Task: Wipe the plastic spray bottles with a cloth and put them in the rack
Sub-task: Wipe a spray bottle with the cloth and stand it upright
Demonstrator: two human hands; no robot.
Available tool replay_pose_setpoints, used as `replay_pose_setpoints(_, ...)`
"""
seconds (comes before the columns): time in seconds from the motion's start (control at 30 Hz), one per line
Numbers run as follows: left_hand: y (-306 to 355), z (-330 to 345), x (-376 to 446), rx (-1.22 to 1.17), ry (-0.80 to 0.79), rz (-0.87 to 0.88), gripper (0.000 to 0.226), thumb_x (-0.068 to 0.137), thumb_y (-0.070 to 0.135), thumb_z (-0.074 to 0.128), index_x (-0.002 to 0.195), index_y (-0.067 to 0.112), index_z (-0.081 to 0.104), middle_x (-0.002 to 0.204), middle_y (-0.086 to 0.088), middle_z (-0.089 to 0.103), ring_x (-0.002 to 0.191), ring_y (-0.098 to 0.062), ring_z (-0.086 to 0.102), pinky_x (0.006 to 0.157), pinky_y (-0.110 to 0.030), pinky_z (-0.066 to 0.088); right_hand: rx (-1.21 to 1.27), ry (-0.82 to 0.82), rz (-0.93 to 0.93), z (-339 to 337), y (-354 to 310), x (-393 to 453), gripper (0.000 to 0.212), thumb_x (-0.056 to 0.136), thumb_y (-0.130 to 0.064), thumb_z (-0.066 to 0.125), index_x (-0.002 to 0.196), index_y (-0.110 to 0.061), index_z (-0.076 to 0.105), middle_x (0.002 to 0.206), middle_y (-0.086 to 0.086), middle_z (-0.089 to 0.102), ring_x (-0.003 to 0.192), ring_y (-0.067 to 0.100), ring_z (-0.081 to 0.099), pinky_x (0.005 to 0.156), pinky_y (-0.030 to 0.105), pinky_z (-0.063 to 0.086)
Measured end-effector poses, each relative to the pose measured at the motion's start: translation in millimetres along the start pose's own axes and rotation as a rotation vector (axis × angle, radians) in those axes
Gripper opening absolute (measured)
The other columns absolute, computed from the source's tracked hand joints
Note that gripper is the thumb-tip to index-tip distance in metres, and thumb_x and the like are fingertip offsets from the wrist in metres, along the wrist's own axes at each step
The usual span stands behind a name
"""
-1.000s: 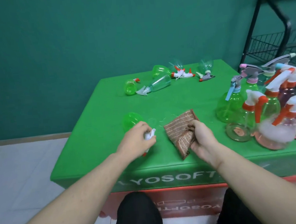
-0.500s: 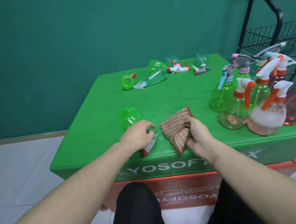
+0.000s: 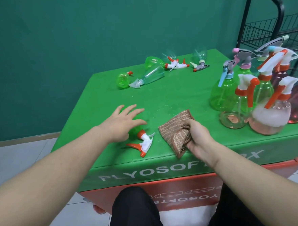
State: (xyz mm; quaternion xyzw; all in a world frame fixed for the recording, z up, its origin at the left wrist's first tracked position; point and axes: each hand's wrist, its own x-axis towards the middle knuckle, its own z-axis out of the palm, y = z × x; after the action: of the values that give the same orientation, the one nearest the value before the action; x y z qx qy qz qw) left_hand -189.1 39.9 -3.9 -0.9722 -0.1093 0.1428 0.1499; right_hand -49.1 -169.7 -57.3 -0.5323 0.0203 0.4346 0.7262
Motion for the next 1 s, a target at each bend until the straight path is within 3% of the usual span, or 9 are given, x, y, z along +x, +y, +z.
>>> replay_pose_setpoints(0.1, 0, 0, 9, 0.076, -0.05, 0.021, 0.093, 0.084, -0.009, 0.05, 0.158, 0.04, 0.023, 0.171, 0.002, -0.004, 0.157, -0.021, -0.004, 0.123, -0.049, -0.007, 0.002, 0.004, 0.005, -1, -1, 3, 0.02, 0.105, -0.015, 0.046, 0.117, -0.003, 0.057, 0.122, 0.025, 0.069, 0.118, 0.037, 0.065, 0.102, 0.054, 0.052)
replay_pose_setpoints(0.2, 0, 5, 17, 0.127, -0.013, -0.001, 0.087, 0.088, -0.006, 0.053, 0.157, 0.041, 0.026, 0.169, 0.003, 0.013, 0.157, -0.023, 0.008, 0.125, -0.05, 0.003, 0.0, 0.0, 0.013, -2, -2, 5, 0.02, 0.105, -0.015, 0.046, 0.118, -0.003, 0.057, 0.118, 0.024, 0.071, 0.115, 0.036, 0.067, 0.101, 0.053, 0.053)
replay_pose_setpoints(0.37, -5, 12, 15, 0.091, 0.038, -0.083, 0.077, 0.09, 0.013, 0.063, 0.154, 0.041, 0.03, 0.16, 0.007, 0.032, 0.15, -0.025, 0.022, 0.123, -0.055, 0.014, -0.004, -0.032, 0.016, -7, -2, 6, 0.025, 0.102, -0.01, 0.051, 0.123, 0.001, 0.054, 0.105, 0.018, 0.069, 0.097, 0.031, 0.066, 0.106, 0.053, 0.05)
replay_pose_setpoints(0.47, -4, 16, 8, -0.025, 0.065, -0.16, 0.08, 0.088, 0.023, 0.069, 0.155, 0.038, 0.028, 0.158, 0.009, 0.035, 0.15, -0.025, 0.024, 0.122, -0.056, 0.014, -0.017, -0.054, 0.027, -8, -1, 3, 0.023, 0.099, -0.005, 0.055, 0.121, 0.003, 0.054, 0.102, 0.017, 0.073, 0.089, 0.03, 0.071, 0.094, 0.046, 0.058)
replay_pose_setpoints(0.57, -4, 20, -3, -0.142, 0.122, -0.223, 0.077, 0.086, 0.036, 0.073, 0.153, 0.035, 0.034, 0.156, 0.01, 0.039, 0.148, -0.025, 0.027, 0.121, -0.054, 0.015, -0.001, -0.046, 0.04, -11, 0, -2, 0.018, 0.1, -0.006, 0.056, 0.116, 0.002, 0.056, 0.106, 0.022, 0.075, 0.104, 0.035, 0.072, 0.096, 0.047, 0.057)
replay_pose_setpoints(0.77, 4, 29, -30, -0.264, 0.237, -0.278, 0.076, 0.081, 0.061, 0.068, 0.148, 0.037, 0.042, 0.144, 0.012, 0.05, 0.131, -0.019, 0.04, 0.11, -0.044, 0.026, 0.021, -0.048, 0.038, -12, -2, -10, 0.016, 0.101, -0.007, 0.053, 0.115, -0.001, 0.055, 0.11, 0.024, 0.073, 0.112, 0.037, 0.069, 0.102, 0.053, 0.052)
replay_pose_setpoints(0.9, 14, 33, -48, -0.466, 0.264, -0.302, 0.076, 0.081, 0.059, 0.071, 0.147, 0.031, 0.044, 0.138, 0.007, 0.051, 0.123, -0.018, 0.049, 0.107, -0.043, 0.042, 0.025, -0.075, 0.035, -6, -4, -15, 0.022, 0.101, -0.006, 0.051, 0.122, 0.0, 0.054, 0.116, 0.026, 0.071, 0.113, 0.038, 0.068, 0.097, 0.051, 0.056)
replay_pose_setpoints(1.0, 21, 32, -59, -0.563, 0.302, -0.279, 0.075, 0.082, 0.053, 0.075, 0.146, 0.027, 0.045, 0.136, 0.007, 0.048, 0.09, -0.01, 0.06, 0.084, -0.033, 0.051, 0.009, -0.097, 0.036, -2, -2, -19, 0.023, 0.1, -0.006, 0.051, 0.122, 0.0, 0.053, 0.113, 0.025, 0.072, 0.11, 0.037, 0.069, 0.088, 0.047, 0.059)
